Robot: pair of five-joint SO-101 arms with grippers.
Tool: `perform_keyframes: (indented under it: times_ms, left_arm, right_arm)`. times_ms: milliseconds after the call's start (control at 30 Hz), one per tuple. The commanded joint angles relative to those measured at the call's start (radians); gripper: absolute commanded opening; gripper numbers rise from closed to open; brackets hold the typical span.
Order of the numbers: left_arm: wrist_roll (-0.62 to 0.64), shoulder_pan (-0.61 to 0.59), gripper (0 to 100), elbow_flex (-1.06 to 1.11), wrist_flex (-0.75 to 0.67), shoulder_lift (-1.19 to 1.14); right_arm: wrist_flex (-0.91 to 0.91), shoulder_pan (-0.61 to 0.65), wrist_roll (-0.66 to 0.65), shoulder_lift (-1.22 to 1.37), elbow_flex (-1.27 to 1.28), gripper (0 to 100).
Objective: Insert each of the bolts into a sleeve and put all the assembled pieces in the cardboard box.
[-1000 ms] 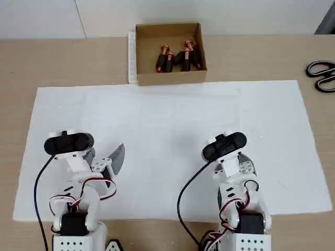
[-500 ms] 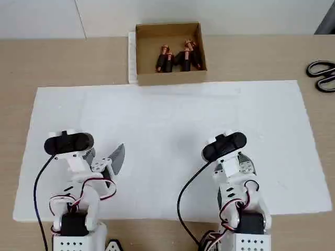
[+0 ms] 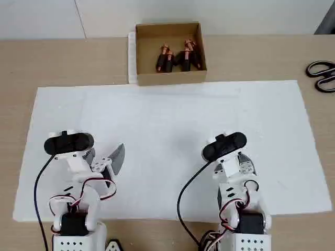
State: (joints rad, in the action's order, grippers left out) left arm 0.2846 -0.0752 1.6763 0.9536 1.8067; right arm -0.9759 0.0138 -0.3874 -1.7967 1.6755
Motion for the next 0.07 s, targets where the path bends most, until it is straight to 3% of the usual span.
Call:
perform_keyframes:
  times_ms: [0, 33]
  left_arm:
    - [-0.005, 0.000, 29, -0.001, -0.023, 0.014]
    - [-0.005, 0.000, 29, -0.001, -0.023, 0.014]
  right_arm:
    - [-0.005, -0.008, -0.008, -0.016, 0.008, 15.7]
    - [-0.005, -0.008, -0.008, -0.016, 0.008, 15.7]
